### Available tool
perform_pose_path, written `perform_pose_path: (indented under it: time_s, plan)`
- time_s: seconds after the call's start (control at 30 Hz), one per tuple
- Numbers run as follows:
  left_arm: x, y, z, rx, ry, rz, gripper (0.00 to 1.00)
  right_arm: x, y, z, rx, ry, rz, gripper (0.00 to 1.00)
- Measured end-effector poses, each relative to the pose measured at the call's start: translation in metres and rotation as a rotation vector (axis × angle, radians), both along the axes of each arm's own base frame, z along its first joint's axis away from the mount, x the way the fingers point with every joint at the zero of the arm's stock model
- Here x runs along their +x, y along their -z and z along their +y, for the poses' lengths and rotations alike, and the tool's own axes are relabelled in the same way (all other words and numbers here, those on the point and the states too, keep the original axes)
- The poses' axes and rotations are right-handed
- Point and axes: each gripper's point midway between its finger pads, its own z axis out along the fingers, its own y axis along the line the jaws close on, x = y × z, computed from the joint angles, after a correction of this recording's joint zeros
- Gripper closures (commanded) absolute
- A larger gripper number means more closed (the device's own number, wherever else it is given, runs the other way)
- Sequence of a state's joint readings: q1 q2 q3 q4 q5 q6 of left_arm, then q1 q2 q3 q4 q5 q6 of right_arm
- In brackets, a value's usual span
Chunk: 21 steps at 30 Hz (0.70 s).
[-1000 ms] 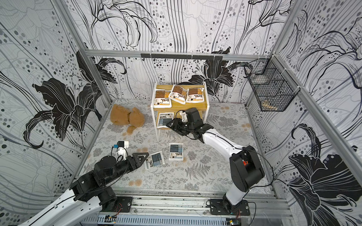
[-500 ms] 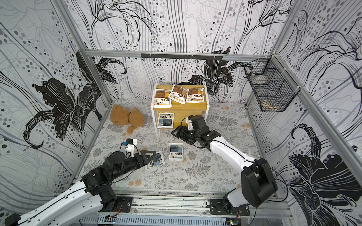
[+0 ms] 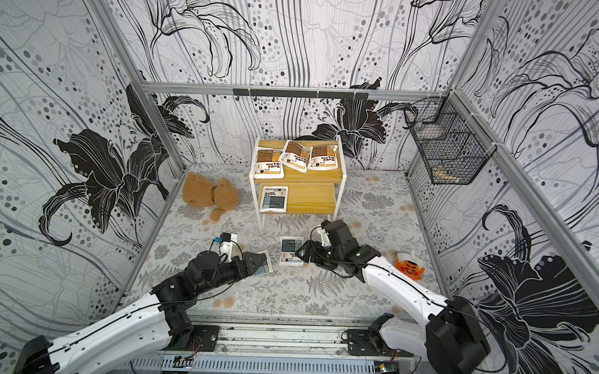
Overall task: Place the bagged coffee beans on the shelf by color
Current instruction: Place the bagged coffee beans on the shelf, then pick up the bagged coffee beans at the center of the board.
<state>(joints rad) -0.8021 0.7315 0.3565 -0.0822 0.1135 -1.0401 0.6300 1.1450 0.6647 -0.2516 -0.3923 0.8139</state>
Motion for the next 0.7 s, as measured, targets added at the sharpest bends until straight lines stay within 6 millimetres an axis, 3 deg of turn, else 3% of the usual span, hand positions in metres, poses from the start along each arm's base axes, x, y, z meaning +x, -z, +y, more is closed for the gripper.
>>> perform_pose_path:
  time_s: [0.1,0.2,0.4,0.7]
  plan:
    - [-0.010,0.013,-0.011,0.014,0.045,0.013,0.15,-0.019,0.024,-0.014,-0.038,0.003,0.045,0.18]
    - [-0.014,0.022,-0.020,0.023,0.075,0.019,0.14,-0.024,0.038,-0.019,-0.071,-0.008,0.076,0.18]
    - [-0.005,0.035,-0.026,0.050,0.059,0.021,0.13,-0.018,0.056,-0.014,-0.093,-0.014,0.101,0.18]
    - [0.008,0.047,-0.040,0.101,0.071,0.016,0.12,-0.005,0.065,0.001,-0.056,-0.032,0.089,0.18]
